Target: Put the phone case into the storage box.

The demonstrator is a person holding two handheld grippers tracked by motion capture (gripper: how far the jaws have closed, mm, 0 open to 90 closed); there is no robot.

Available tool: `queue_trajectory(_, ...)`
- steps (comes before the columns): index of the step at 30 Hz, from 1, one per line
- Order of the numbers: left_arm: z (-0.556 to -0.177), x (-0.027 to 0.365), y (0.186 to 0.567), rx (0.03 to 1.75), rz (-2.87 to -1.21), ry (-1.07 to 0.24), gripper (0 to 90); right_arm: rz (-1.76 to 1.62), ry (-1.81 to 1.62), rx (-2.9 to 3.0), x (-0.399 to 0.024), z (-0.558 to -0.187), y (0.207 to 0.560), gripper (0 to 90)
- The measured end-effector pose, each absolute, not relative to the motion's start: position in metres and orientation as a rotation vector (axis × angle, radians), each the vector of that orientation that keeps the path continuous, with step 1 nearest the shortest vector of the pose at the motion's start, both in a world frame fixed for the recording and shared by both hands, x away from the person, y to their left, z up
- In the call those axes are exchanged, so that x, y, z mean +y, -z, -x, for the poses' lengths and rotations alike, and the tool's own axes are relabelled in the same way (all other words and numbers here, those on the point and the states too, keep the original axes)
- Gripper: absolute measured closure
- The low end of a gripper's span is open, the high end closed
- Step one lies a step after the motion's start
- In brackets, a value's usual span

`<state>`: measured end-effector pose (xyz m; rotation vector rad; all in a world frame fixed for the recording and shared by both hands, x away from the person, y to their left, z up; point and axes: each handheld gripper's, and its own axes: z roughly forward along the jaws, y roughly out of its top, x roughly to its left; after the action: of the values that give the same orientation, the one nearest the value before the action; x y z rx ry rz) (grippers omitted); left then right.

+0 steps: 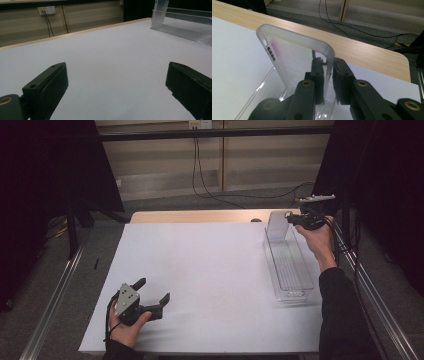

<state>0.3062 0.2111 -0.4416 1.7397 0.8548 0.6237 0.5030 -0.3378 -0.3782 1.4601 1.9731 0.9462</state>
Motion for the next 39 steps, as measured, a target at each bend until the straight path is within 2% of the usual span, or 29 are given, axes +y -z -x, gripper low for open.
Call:
queue_trajectory(1, -0.306, 0.211, 0.442, 0.855, -1.74, -0.624, 4.3, -1.46, -0.946, 1.973, -0.338, -0.503, 0.378, 78.6)
queue_trajectory(3, -0.306, 0.211, 0.442, 0.853, -1.743, -0.621, 4.3, -1.46, -0.939, 1.974, -0.338, -0.502, 0.377, 72.2)
queue_trajectory(9, -0.306, 0.211, 0.442, 0.857, -1.742, -0.623, 4.3, -1.465, -0.942, 1.974, -0.338, -0.5, 0.377, 68.5)
queue_trajectory(10, -0.306, 0.211, 0.442, 0.86, -1.74, -0.624, 4.3, -1.47, -0.932, 1.966, -0.339, -0.499, 0.377, 62.2)
queue_trajectory(12, -0.306, 0.211, 0.442, 0.861, -1.74, -0.622, 4.3, -1.471, -0.935, 1.962, -0.339, -0.498, 0.376, 56.8)
queue_trajectory(16, -0.306, 0.211, 0.442, 0.86, -1.742, -0.621, 4.3, -1.466, -0.929, 1.952, -0.341, -0.496, 0.376, 50.7)
queue_trajectory(19, -0.307, 0.211, 0.442, 0.861, -1.741, -0.623, 4.3, -1.48, -0.925, 1.941, -0.344, -0.494, 0.379, 42.2)
queue_trajectory(21, -0.307, 0.211, 0.442, 0.865, -1.739, -0.622, 4.3, -1.482, -0.933, 1.943, -0.344, -0.493, 0.379, 41.2)
queue_trajectory(24, -0.306, 0.211, 0.442, 0.861, -1.741, -0.623, 4.3, -1.488, -0.939, 1.939, -0.345, -0.493, 0.381, 28.9)
queue_trajectory(25, -0.306, 0.211, 0.442, 0.861, -1.741, -0.623, 4.3, -1.488, -0.939, 1.939, -0.345, -0.493, 0.381, 28.9)
queue_trajectory(26, -0.306, 0.211, 0.442, 0.86, -1.743, -0.622, 4.3, -1.495, -0.951, 1.944, -0.345, -0.492, 0.381, 23.4)
queue_trajectory(27, -0.306, 0.211, 0.442, 0.861, -1.742, -0.623, 4.3, -1.495, -0.951, 1.944, -0.345, -0.492, 0.381, 23.4)
queue_trajectory(31, -0.306, 0.211, 0.442, 0.863, -1.738, -0.623, 4.3, -1.496, -0.958, 1.93, -0.344, -0.492, 0.381, 11.5)
queue_trajectory(39, -0.307, 0.21, 0.441, 0.862, -1.735, -0.627, 4.3, -1.48, -1.021, 1.86, -0.343, -0.488, 0.377, 9.6)
